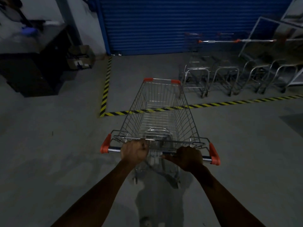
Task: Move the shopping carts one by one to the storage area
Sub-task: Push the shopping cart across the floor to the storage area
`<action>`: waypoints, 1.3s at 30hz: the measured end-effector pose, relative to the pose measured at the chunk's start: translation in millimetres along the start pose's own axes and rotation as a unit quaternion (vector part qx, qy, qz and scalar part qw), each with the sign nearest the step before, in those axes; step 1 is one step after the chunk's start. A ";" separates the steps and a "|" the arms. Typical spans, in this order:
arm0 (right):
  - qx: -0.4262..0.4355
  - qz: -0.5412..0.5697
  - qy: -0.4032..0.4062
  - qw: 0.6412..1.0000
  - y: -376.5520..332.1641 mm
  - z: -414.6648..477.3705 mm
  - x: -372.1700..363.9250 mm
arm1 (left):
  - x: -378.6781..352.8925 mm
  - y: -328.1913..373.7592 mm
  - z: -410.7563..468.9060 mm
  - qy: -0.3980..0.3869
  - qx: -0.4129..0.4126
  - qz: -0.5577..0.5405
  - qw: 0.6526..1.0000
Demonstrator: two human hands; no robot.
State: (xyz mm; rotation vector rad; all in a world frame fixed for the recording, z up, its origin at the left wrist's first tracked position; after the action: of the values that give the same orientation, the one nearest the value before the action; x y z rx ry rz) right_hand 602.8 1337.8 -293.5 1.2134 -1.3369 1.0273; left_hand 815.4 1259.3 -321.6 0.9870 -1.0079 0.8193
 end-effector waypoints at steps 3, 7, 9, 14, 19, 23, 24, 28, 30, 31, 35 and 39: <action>-0.012 0.030 0.013 0.999 -5.4 56.6 4.3 | -7.5 -18.8 57.5 0.013 -0.024 -0.008 1.000; -0.002 0.027 0.071 0.997 -3.9 126.8 5.3 | -11.4 -35.5 134.8 0.054 -0.052 0.000 0.997; -0.009 0.020 0.093 0.995 0.1 166.6 6.5 | -22.2 -42.3 176.4 0.058 -0.061 0.001 0.996; -0.019 -0.005 0.129 0.991 23.3 293.3 9.0 | -50.8 -52.3 308.3 0.106 -0.065 0.001 0.992; -0.024 0.012 0.070 0.997 47.0 410.6 26.0 | -72.2 -53.6 427.4 0.081 -0.062 0.012 0.995; -0.022 0.009 0.033 0.999 63.0 496.7 42.9 | -95.4 -59.3 513.7 0.081 -0.055 -0.009 0.995; -0.026 0.016 0.025 0.999 65.6 514.1 46.1 | -100.6 -60.7 532.9 0.081 -0.054 -0.012 0.995; -0.027 0.021 -0.003 0.999 76.8 585.6 60.1 | -118.0 -63.4 601.6 0.075 -0.061 -0.006 0.995; -0.029 0.021 -0.008 0.999 84.0 620.2 65.2 | -128.0 -66.8 637.8 0.069 -0.060 -0.016 0.996; -0.037 0.029 -0.005 0.999 87.3 636.8 66.0 | -133.3 -68.0 654.9 0.072 -0.065 -0.020 0.995; -0.069 -0.011 0.077 0.995 106.8 709.4 56.9 | -151.4 -68.2 727.3 0.091 -0.094 -0.040 0.991; -0.018 -0.019 0.212 0.977 114.8 784.0 48.6 | -171.8 -84.7 804.7 0.109 -0.132 -0.062 0.983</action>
State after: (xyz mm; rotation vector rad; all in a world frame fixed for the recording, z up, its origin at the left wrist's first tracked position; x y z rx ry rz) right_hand 385.2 575.6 -336.5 0.9219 -0.9915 1.1525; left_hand 598.2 461.4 -339.7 0.7087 -0.8318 0.6553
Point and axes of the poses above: each hand's wrist, its own z-axis towards the middle knuckle, its own x-axis out of the back of the hand, y = z × x, the point moved 2 cm from there along z, towards the middle knuckle, and after that the axes turned 5 degrees about -z, right-handed, at the moved point
